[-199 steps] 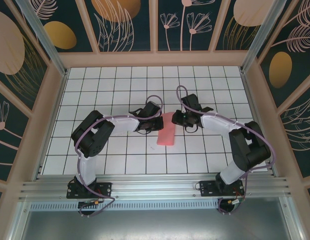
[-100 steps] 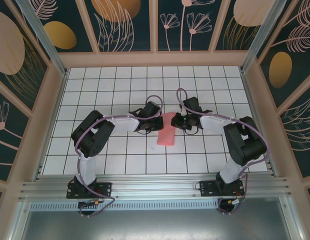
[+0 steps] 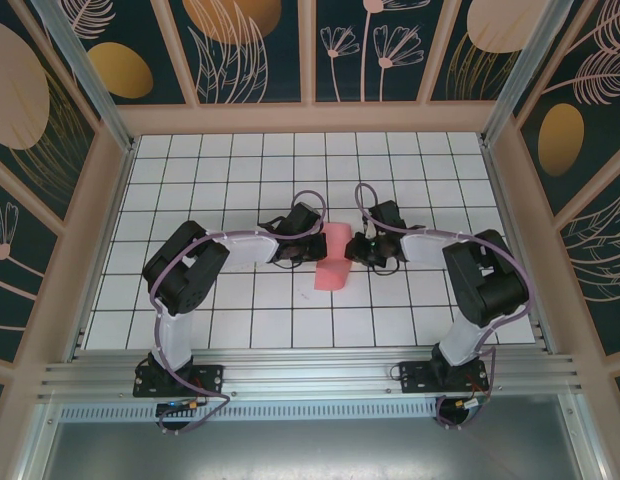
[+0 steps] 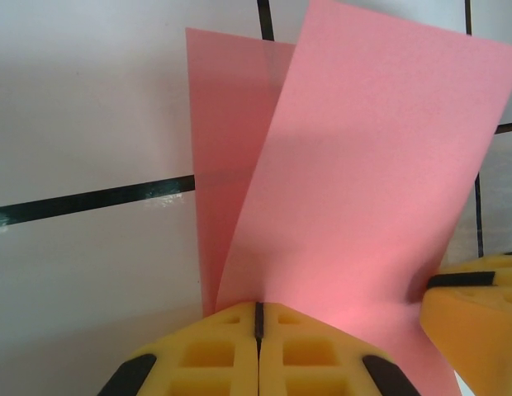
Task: Fold a paper plane with a square sheet of paper (pick it up from the middle)
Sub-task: Fold the square sheet of paper in half at the center of the table.
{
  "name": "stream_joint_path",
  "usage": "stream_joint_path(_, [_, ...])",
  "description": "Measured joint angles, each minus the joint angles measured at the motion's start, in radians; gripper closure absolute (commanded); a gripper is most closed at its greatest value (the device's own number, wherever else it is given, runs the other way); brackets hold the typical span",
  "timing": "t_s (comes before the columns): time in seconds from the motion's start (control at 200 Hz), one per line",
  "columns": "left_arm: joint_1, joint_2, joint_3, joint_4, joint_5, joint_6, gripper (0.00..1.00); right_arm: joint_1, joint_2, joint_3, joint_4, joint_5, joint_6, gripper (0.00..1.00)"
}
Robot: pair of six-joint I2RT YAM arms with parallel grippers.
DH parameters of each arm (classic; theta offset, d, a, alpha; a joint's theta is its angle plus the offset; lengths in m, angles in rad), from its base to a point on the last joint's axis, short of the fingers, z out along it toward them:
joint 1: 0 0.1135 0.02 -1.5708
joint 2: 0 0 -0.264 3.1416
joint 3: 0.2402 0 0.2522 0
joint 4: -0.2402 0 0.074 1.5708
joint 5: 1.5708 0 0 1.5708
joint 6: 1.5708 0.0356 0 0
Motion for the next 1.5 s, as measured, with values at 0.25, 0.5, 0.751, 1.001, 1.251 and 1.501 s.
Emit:
stream_joint_path(0.25, [0.000, 0.000, 0.000, 0.000, 0.000, 0.006, 0.94, 0.013, -0.109, -0.027, 0.013, -0.060, 0.002, 0.81])
stream_joint_path(0.5, [0.000, 0.000, 0.000, 0.000, 0.000, 0.011, 0.94, 0.032, -0.052, -0.082, 0.033, -0.070, 0.021, 0.82])
stream_joint_path(0.751, [0.000, 0.000, 0.000, 0.000, 0.001, 0.014, 0.94, 0.032, -0.039, -0.093, 0.040, -0.074, 0.023, 0.81])
stream_joint_path(1.001, [0.000, 0.000, 0.000, 0.000, 0.001, 0.015, 0.94, 0.053, -0.131, -0.093, 0.005, -0.061, 0.024, 0.80])
stream_joint_path(1.251, [0.000, 0.000, 0.000, 0.000, 0.001, 0.018, 0.95, 0.100, -0.120, -0.108, 0.043, -0.075, 0.048, 0.81])
stream_joint_path(1.501, [0.000, 0.000, 0.000, 0.000, 0.003, 0.018, 0.95, 0.098, -0.083, -0.155, 0.078, -0.083, 0.055, 0.81])
